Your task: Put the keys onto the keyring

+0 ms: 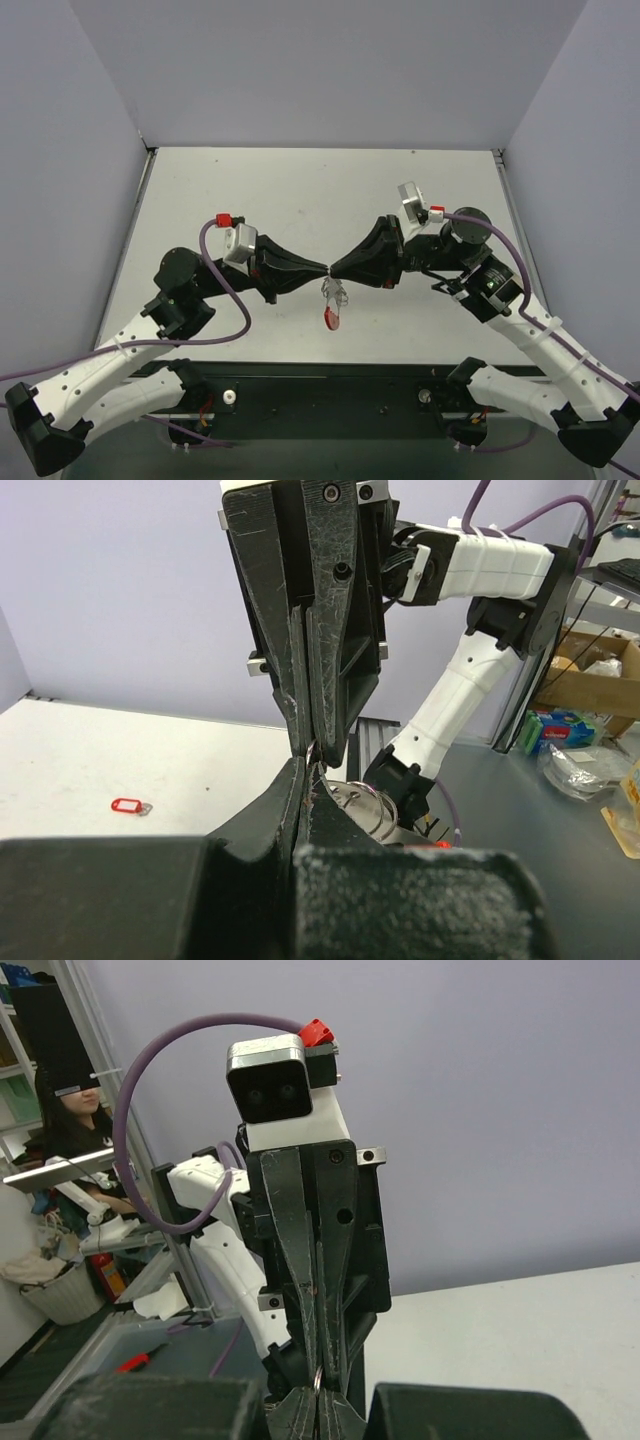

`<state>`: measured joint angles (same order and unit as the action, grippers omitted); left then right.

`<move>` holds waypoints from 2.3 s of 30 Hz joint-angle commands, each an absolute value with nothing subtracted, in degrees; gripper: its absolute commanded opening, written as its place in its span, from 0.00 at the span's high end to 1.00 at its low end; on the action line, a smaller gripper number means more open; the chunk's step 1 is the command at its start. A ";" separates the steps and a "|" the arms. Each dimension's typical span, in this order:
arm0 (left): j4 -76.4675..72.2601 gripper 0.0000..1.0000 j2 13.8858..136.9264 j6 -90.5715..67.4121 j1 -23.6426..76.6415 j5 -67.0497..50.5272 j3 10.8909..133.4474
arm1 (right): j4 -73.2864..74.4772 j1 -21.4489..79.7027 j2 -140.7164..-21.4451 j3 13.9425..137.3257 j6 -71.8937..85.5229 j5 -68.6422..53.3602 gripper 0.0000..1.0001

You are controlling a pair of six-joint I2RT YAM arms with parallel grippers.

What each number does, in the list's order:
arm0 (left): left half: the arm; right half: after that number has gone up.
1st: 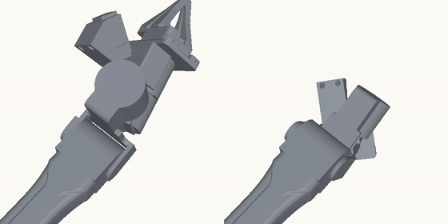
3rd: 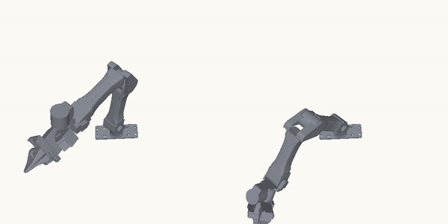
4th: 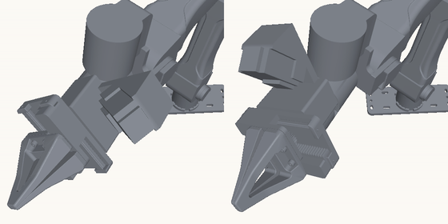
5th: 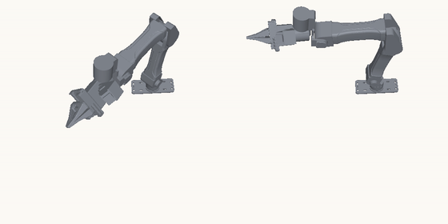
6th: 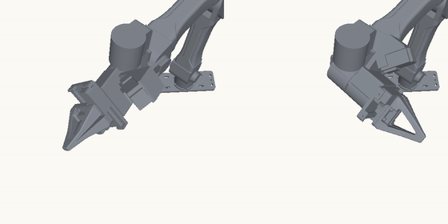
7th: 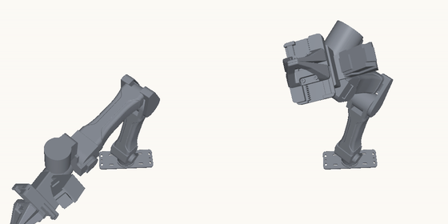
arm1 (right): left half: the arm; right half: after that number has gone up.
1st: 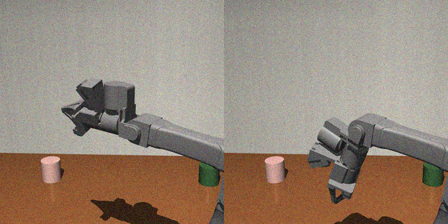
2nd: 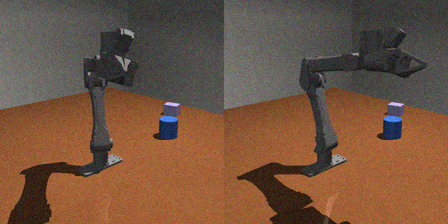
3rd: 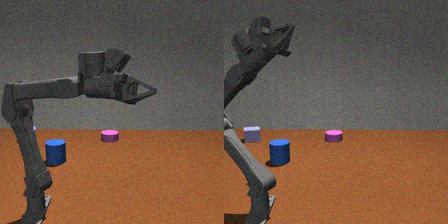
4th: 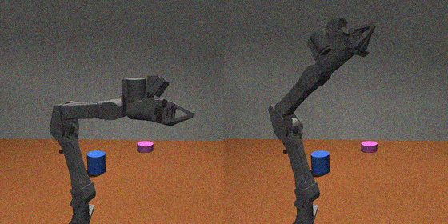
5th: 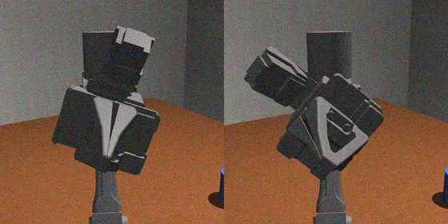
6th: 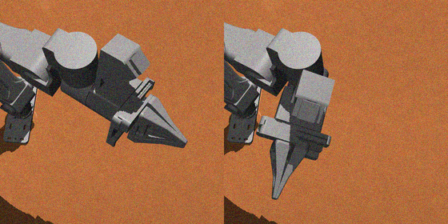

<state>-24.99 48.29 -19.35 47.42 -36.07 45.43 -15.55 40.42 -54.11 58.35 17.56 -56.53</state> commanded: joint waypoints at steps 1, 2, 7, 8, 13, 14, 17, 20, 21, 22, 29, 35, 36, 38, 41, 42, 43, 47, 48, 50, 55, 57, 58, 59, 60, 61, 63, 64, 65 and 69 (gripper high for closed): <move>-20.41 1.00 48.52 -17.06 47.64 -37.79 50.00 | -13.82 40.52 -56.42 62.22 15.21 -57.13 1.00; -18.56 0.96 48.52 -15.57 47.64 -37.71 51.40 | -12.23 40.52 -56.60 62.75 13.64 -56.95 1.00; -3.80 0.77 48.60 -10.20 47.72 -38.05 56.24 | -0.56 40.52 -57.92 67.41 7.92 -56.43 1.00; -2.21 0.76 48.69 -8.89 47.64 -38.14 56.95 | 1.47 40.52 -58.18 68.11 6.87 -56.51 1.00; 4.91 0.76 49.57 -6.77 47.72 -39.46 59.58 | 9.91 40.52 -60.03 71.80 2.47 -57.31 1.00; 5.79 0.76 50.09 -5.90 47.64 -39.55 59.94 | 10.71 40.52 -60.20 72.07 2.03 -57.39 1.00; 9.57 0.75 51.06 -4.14 47.64 -39.29 61.17 | 12.30 40.52 -60.29 72.77 1.06 -57.39 1.00; 12.65 0.70 52.20 -2.91 47.72 -39.90 62.57 | 14.76 40.52 -60.82 74.26 0.44 -57.39 1.00; 13.70 0.67 52.47 -2.81 47.72 -40.69 62.84 | 15.46 40.52 -61.34 74.53 -0.87 -57.31 1.00; 13.97 0.66 53.08 -2.81 47.72 -41.22 63.19 | 16.43 40.52 -61.52 74.79 -1.05 -57.22 1.00; 15.64 0.64 55.46 -2.20 47.73 -43.15 64.51 | 18.10 40.52 -62.40 75.67 -2.02 -57.30 1.00; 12.93 0.64 54.84 -2.90 47.73 -41.75 63.99 | 18.37 40.60 -62.67 75.50 -2.46 -57.30 1.00; 12.57 0.65 54.93 -2.99 47.81 -41.66 63.81 | 18.37 40.61 -62.75 75.50 -2.55 -57.39 1.00; 11.87 0.65 55.37 -3.34 47.81 -41.49 63.90 | 18.28 40.52 -62.84 75.50 -2.55 -57.48 1.00; 10.82 0.66 56.07 -3.78 47.81 -41.48 63.72 | 18.28 40.60 -62.84 75.50 -2.64 -57.66 1.00; 10.55 0.66 56.42 -3.87 47.81 -41.57 63.72 | 18.28 40.61 -62.67 75.50 -2.72 -57.66 1.00; 10.37 0.66 56.77 -4.13 47.73 -41.66 63.72 | 18.28 40.61 -62.58 75.59 -2.72 -57.74 1.00; 8.18 0.73 57.13 -5.01 47.73 -41.40 63.28 | 18.28 40.61 -62.40 75.32 -2.81 -57.74 1.00; 8.00 0.78 57.22 -5.27 47.81 -41.40 63.28 | 18.28 40.61 -62.40 75.32 -2.81 -57.74 1.00; 8.00 0.86 57.65 -5.36 47.81 -41.48 63.63 | 18.28 40.61 -62.40 75.06 -2.90 -57.74 1.00; 8.09 1.00 57.83 -5.36 47.81 -41.31 63.63 | 17.76 40.60 -61.61 74.71 -2.64 -54.50 0.99; 7.65 1.00 57.05 -5.45 47.73 -40.52 62.76 | 15.31 40.43 -59.69 73.23 -0.46 -48.72 0.86; 6.95 1.00 56.61 -5.54 47.72 -40.00 62.49 | 13.81 40.34 -58.72 72.43 0.00 -46.95 0.79; 6.25 1.00 56.08 -5.80 47.72 -39.03 61.97 | 11.62 39.99 -56.88 71.55 0.00 -45.37 0.70; 5.46 1.00 54.94 -5.97 47.81 -38.50 60.92 | 10.30 39.73 -55.82 70.67 2.35 -43.09 0.56; 4.14 1.00 54.32 -6.32 47.81 -37.71 60.21 | 8.98 39.38 -54.77 68.75 3.07 -42.02 0.49; 1.86 1.00 52.31 -7.03 47.81 -36.13 58.02 | 5.11 38.24 -51.78 66.89 4.39 -39.83 0.27; 0.80 1.00 51.60 -7.38 47.73 -35.69 57.31 | 3.88 37.88 -50.90 64.88 5.44 -39.21 0.22; -1.56 1.00 50.98 -7.73 47.72 -34.81 56.70 | 1.87 37.45 -49.32 64.17 5.97 -38.50 0.18; -6.84 1.00 47.91 -8.26 47.81 -34.10 53.01 | 0.53 35.34 -47.55 61.88 8.26 -36.04 0.03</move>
